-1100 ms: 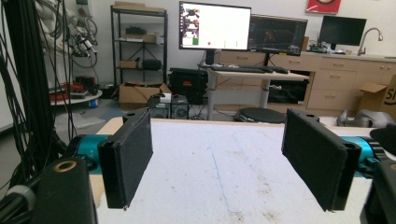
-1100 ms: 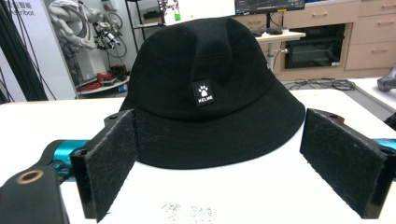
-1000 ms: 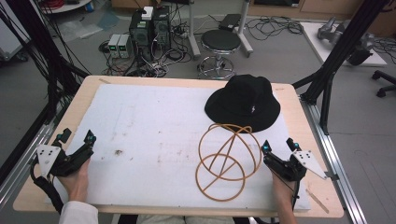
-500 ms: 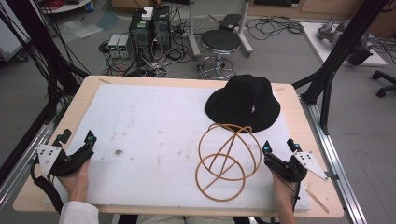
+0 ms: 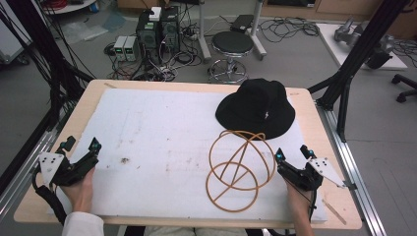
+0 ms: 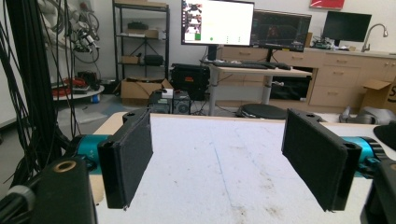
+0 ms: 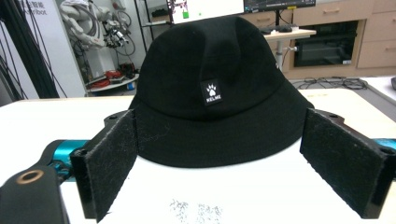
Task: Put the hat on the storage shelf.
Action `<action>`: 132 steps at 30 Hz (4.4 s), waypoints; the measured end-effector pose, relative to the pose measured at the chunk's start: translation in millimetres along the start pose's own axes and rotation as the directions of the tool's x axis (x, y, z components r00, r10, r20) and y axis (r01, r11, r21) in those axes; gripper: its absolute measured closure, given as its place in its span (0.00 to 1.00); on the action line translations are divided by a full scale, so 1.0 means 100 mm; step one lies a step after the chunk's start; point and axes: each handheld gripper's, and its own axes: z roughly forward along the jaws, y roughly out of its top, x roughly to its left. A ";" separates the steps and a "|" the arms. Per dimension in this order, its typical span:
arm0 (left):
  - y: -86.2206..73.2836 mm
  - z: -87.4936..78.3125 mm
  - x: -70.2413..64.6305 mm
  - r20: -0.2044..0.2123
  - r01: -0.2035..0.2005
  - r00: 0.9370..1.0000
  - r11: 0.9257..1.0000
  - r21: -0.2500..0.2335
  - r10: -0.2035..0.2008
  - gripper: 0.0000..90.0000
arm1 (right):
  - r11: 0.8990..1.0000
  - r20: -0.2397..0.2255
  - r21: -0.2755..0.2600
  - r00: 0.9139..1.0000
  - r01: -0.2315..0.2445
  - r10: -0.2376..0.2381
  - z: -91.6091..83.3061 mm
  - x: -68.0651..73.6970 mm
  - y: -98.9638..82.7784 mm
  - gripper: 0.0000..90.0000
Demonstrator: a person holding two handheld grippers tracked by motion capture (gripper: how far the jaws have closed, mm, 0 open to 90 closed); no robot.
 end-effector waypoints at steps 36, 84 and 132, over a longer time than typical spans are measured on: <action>-0.01 0.00 -0.04 0.009 0.012 1.000 1.000 0.023 -0.012 0.29 | 0.999 0.036 0.006 0.999 0.034 -0.035 0.42 0.06 0.37 0.12; -0.01 0.04 -0.02 0.017 -0.016 1.000 0.999 0.032 0.016 0.30 | 0.981 0.087 0.129 0.984 0.146 -0.158 1.73 0.18 0.48 0.17; -0.04 0.01 -0.03 0.039 -0.006 0.999 0.999 0.041 0.004 0.30 | 0.959 0.061 0.278 0.995 0.059 -0.079 1.94 0.10 0.38 0.97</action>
